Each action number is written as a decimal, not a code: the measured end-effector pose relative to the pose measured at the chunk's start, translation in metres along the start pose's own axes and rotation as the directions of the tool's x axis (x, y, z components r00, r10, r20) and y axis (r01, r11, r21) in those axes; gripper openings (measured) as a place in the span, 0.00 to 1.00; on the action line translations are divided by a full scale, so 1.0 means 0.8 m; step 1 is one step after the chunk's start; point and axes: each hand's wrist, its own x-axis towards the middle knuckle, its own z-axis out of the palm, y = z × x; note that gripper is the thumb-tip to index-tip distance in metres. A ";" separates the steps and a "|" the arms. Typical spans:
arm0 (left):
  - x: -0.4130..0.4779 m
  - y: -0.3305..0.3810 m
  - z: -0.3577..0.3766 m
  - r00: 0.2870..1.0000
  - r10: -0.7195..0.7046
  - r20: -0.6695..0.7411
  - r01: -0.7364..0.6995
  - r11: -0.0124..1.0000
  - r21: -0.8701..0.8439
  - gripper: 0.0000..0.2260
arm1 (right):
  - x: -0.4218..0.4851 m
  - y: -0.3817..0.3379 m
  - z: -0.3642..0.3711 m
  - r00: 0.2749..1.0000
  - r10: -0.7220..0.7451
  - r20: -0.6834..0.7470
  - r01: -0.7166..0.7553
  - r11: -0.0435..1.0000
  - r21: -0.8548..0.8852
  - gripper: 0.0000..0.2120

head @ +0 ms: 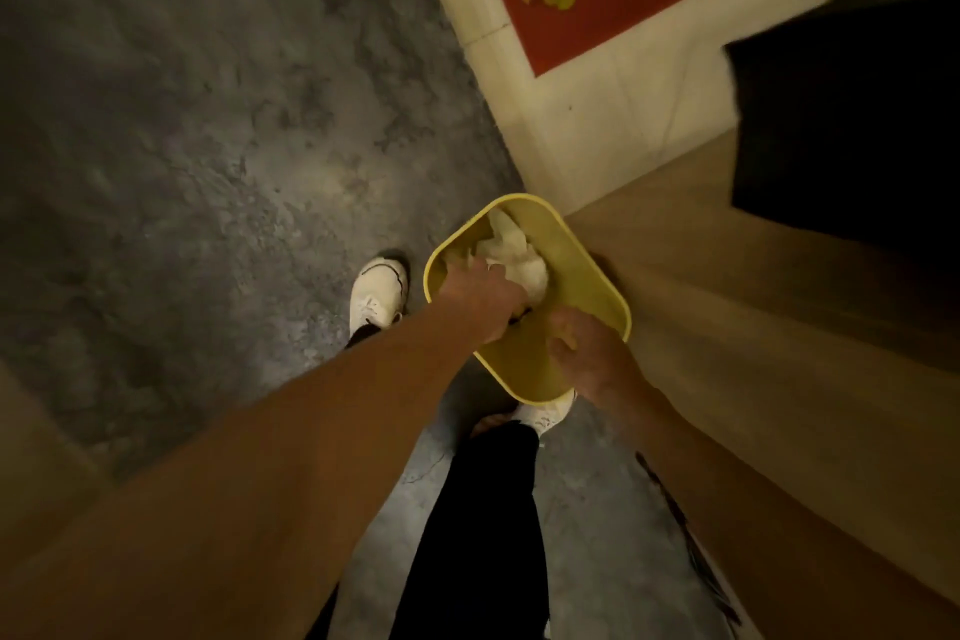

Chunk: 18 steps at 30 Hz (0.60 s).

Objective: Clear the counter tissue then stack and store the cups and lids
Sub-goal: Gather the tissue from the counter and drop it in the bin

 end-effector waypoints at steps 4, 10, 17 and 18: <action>-0.132 0.012 -0.086 0.992 -0.067 -0.105 0.046 0.980 -0.191 0.17 | -0.116 -0.049 -0.075 0.981 0.187 -0.048 -0.188 0.982 -0.020 0.12; -0.360 0.007 -0.167 0.977 -0.063 -0.202 0.029 0.986 -0.165 0.16 | -0.307 -0.152 -0.152 0.989 0.125 -0.077 -0.110 0.978 0.178 0.13; -0.542 0.025 -0.217 0.976 0.087 -0.202 -0.093 0.995 -0.019 0.16 | -0.477 -0.210 -0.182 0.973 -0.016 -0.231 0.100 0.928 0.358 0.10; -0.559 0.033 -0.222 0.970 0.124 -0.211 -0.124 0.992 0.015 0.15 | -0.499 -0.208 -0.182 0.962 -0.032 -0.269 0.132 0.923 0.361 0.11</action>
